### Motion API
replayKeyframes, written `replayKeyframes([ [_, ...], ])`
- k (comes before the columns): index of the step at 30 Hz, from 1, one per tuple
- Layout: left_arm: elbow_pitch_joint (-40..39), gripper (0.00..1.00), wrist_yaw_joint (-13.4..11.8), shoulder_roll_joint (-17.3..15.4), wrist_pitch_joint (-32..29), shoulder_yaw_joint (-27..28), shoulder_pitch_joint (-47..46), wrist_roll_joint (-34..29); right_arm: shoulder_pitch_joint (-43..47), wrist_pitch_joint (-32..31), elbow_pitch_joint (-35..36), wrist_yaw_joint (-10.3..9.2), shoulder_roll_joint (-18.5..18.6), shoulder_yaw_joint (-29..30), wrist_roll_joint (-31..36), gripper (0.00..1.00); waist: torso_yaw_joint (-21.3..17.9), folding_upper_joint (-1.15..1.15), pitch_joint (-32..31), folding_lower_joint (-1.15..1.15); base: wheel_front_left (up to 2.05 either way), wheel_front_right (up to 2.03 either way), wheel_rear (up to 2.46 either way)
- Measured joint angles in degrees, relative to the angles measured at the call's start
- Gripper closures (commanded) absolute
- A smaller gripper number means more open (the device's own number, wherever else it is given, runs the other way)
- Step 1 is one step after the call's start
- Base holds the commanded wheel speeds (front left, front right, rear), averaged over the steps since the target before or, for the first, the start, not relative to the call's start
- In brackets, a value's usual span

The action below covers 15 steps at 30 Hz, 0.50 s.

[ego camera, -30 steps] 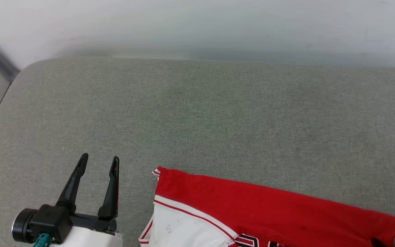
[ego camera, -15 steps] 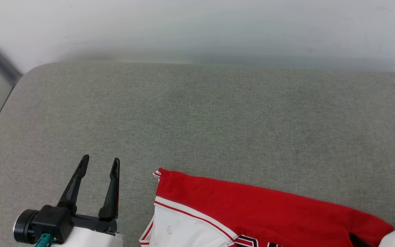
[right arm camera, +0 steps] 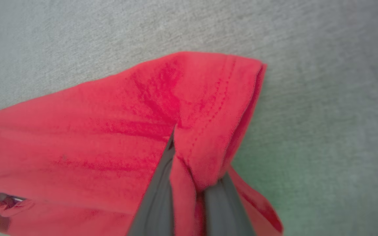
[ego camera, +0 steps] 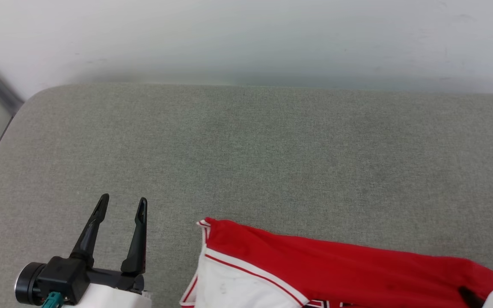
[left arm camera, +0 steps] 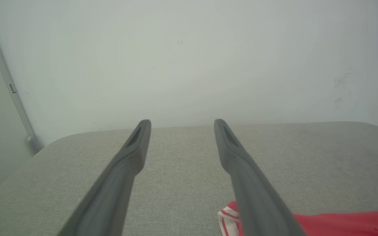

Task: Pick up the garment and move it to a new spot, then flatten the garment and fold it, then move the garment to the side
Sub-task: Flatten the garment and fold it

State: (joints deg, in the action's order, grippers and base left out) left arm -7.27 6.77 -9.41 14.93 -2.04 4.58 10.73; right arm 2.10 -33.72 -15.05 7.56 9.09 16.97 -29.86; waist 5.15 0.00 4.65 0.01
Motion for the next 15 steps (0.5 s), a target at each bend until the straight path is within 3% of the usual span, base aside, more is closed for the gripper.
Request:
replayKeyframes([
  [8, 0.68, 0.0, 0.29, 0.16, 0.0, -0.14, 0.78, -0.4, -1.94, 3.04, -2.6, -0.03, 2.83, 7.78, 4.19, 1.0, -0.18, 0.0, -0.82, 0.0, 0.0, 0.0, 0.0],
  [15, 1.36, 0.0, 0.57, 0.14, 0.07, -0.64, 1.44, -0.3, -0.86, 2.04, 2.03, -0.07, 1.35, 4.8, 4.0, 1.0, 0.18, 0.0, -2.85, 0.0, 0.0, 0.0, 0.0],
])
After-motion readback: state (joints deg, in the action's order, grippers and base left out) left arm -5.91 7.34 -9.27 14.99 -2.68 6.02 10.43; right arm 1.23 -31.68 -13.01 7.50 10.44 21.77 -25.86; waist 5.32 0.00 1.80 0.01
